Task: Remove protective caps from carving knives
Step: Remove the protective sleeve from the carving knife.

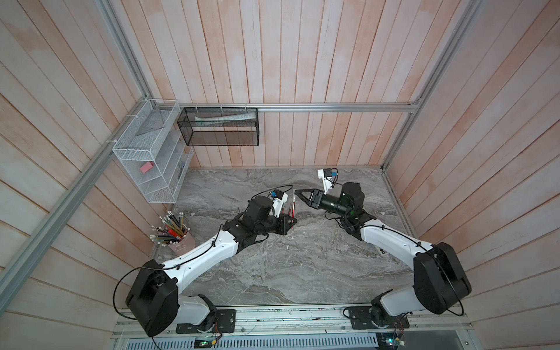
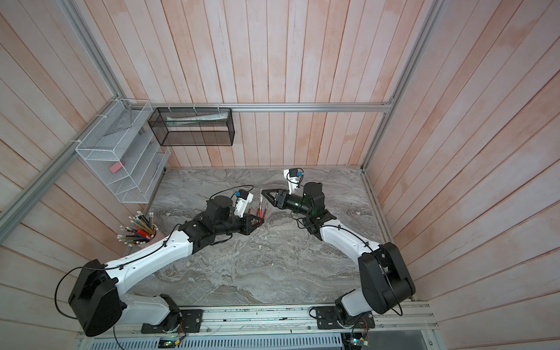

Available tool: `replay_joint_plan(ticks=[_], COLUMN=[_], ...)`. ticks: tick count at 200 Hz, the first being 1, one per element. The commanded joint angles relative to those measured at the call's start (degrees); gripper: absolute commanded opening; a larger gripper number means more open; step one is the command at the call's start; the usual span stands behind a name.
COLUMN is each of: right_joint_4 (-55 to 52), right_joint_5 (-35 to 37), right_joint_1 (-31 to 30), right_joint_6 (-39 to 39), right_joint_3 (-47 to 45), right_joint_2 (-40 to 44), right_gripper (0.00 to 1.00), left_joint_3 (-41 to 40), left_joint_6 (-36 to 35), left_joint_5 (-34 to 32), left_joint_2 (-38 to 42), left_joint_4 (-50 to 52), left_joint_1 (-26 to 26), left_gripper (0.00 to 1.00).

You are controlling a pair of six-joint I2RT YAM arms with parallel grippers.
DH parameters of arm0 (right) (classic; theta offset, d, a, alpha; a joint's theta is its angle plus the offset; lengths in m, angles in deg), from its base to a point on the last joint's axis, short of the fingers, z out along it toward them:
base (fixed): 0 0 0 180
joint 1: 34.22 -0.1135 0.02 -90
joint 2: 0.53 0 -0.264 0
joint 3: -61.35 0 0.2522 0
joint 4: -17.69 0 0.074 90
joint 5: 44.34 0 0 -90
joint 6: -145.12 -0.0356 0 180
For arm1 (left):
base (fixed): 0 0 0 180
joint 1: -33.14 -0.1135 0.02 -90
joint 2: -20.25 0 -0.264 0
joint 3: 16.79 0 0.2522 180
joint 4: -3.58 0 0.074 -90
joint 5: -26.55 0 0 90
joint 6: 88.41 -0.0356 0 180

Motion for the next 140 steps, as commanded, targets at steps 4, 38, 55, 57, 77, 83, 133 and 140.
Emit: replay_joint_plan(ticks=[4,38,55,57,77,83,133,140], right_joint_4=[-0.6,2.3,3.5,3.5,2.6,1.6,0.3,0.3], right_joint_5=[-2.0,-3.3,-3.6,-3.6,-3.2,-2.9,-2.3,-2.3], right_joint_1=[0.2,0.3,0.1,0.1,-0.3,-0.5,-1.3,-1.3], right_joint_6=[0.4,-1.5,-2.2,-2.2,-1.8,-1.3,0.0,0.1], right_joint_3=[1.8,1.5,1.1,1.0,1.3,1.6,2.4,2.4], right_joint_2=[-1.8,-2.9,-2.8,-2.9,-2.7,-2.8,-3.4,-3.5], right_gripper=[0.37,0.31,0.30,0.30,0.34,0.35,0.24,0.19], left_joint_3=[0.3,0.5,0.5,0.6,0.8,0.8,0.8,0.9], left_joint_6=[-1.2,-1.5,-1.7,-1.7,-1.8,-1.8,-2.0,-2.0], left_joint_5=[0.2,0.3,0.5,0.5,0.6,0.6,0.5,0.5], left_joint_2=[0.2,-0.3,-0.8,-0.9,-1.4,-1.5,-1.5,-1.5], left_joint_4=[0.3,0.4,0.4,0.4,0.3,0.4,0.5,0.6], left_joint_1=[0.0,0.0,0.0,0.0,0.0,0.0,0.0,0.0], left_gripper=[0.00,0.00,0.00,0.00,0.00,0.00,0.00,0.00])
